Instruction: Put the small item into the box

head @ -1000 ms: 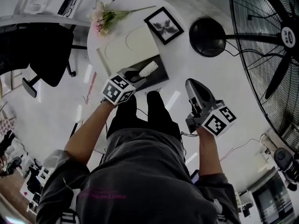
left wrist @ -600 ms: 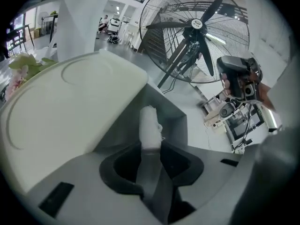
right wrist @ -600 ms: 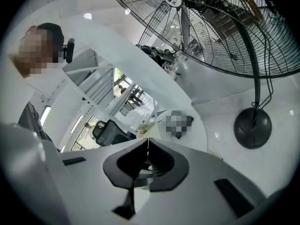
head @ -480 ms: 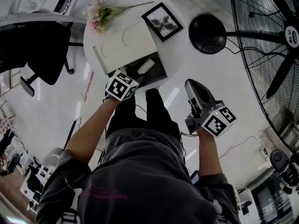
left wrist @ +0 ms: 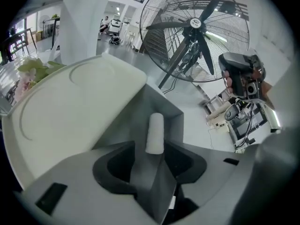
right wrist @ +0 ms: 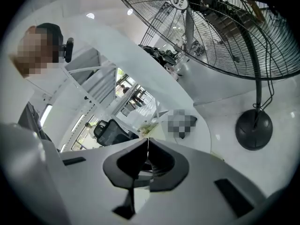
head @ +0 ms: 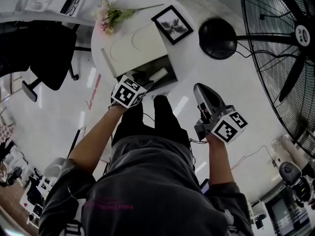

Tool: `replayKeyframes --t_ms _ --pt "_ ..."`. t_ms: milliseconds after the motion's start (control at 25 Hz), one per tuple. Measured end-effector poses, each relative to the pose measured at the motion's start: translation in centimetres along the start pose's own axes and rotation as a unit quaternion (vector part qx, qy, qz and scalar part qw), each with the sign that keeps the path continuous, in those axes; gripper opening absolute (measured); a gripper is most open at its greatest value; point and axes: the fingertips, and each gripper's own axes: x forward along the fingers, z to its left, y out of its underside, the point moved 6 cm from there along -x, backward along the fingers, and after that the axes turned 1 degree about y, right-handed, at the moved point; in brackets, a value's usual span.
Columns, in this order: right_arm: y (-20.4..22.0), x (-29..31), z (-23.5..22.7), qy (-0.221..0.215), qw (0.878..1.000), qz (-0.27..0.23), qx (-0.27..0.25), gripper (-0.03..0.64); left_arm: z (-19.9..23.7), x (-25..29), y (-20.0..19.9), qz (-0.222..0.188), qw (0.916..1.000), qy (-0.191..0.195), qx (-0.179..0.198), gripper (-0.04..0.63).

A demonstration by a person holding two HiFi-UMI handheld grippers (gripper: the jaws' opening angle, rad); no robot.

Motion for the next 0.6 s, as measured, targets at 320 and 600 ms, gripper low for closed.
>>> replayKeyframes --t_ms 320,600 --pt "-0.3 0.2 3.3 -0.007 1.0 -0.016 -0.023 0.023 -2.1 -5.3 -1.2 -0.063 0.9977 0.012 0.021 0.195" --pt "-0.8 -0.2 7.4 -0.016 0.998 -0.04 -0.048 0.023 -4.1 -12.1 -3.4 -0.149 0.987 0.016 0.056 0.173"
